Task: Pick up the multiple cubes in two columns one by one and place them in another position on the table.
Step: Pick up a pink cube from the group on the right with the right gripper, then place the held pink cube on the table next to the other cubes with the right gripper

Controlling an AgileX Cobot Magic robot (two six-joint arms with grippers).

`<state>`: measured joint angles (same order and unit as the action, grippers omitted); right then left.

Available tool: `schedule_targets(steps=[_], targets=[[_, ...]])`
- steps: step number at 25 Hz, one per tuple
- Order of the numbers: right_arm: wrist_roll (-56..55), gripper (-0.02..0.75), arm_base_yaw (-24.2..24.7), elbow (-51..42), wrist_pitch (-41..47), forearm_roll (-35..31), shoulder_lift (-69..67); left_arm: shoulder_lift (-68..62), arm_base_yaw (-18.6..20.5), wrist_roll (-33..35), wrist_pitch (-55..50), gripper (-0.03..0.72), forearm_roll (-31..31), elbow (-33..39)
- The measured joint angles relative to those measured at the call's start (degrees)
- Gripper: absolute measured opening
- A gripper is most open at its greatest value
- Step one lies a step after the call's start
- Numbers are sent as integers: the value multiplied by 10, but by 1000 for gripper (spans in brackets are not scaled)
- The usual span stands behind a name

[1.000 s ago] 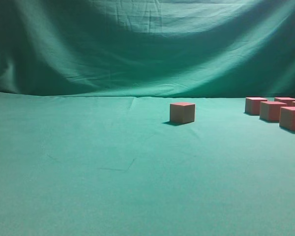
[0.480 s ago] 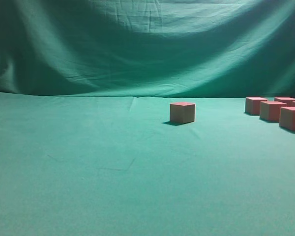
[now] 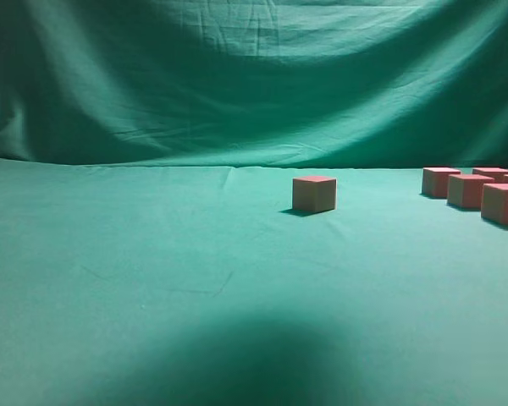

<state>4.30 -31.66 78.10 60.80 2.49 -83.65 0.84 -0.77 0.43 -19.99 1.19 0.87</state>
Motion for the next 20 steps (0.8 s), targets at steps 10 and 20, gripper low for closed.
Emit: schedule_targets(steps=[10, 20], targets=[[112, 281, -62, 295, 100, -1, -282, 0, 0, 0, 0, 0, 0, 0], [210, 281, -71, 358, 84, -1, -423, 0, 0, 0, 0, 0, 0, 0]])
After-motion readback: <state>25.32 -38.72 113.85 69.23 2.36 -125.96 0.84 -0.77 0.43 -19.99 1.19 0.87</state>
